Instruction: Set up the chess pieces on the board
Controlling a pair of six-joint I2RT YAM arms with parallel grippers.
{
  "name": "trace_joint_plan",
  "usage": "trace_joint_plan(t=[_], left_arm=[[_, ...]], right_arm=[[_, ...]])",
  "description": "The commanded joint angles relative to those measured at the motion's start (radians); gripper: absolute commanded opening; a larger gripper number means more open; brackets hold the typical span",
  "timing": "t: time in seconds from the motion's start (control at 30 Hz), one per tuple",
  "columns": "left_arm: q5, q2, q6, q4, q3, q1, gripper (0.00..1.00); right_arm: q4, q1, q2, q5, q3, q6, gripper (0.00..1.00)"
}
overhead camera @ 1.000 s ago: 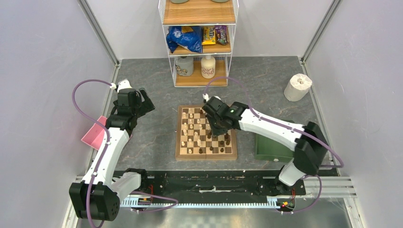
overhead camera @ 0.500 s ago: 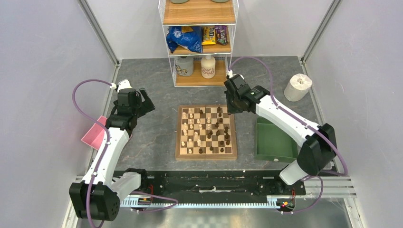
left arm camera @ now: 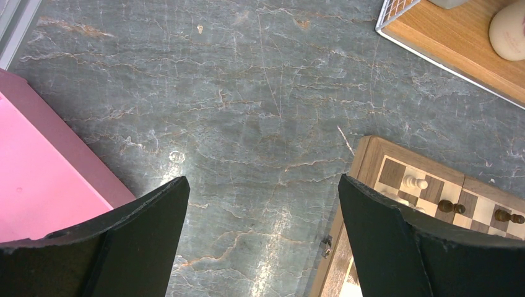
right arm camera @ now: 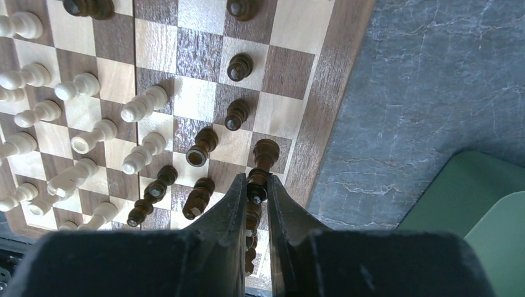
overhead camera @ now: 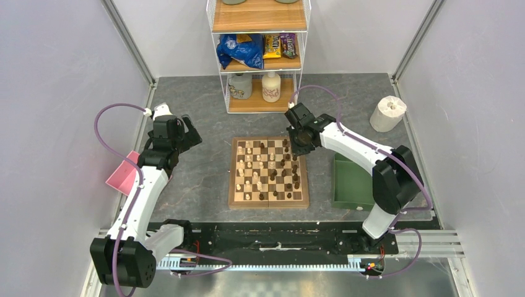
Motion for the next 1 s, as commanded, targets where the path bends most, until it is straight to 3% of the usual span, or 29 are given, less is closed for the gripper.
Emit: trace_joint_plan(t=[0.0,0.37,0.97], left_arm=[[-0.001,0.0,0.009,0.028,0.006,0.001,0.98],[-0.002,0.005,0.01,0.034,0.002,0.001,0.98],[0.001,0.008,0.005,0.034,-0.004,0.001,0.98]], right_arm=[[0.034,-0.004,0.014,-0.018,-0.025,-0.002,0.12],[0.068,-0.003,0.058,-0.033,-0.029,-0.004,0.13],[0.023,-0.004,-0.016,-0.052,-0.078,-0.005,0.11]])
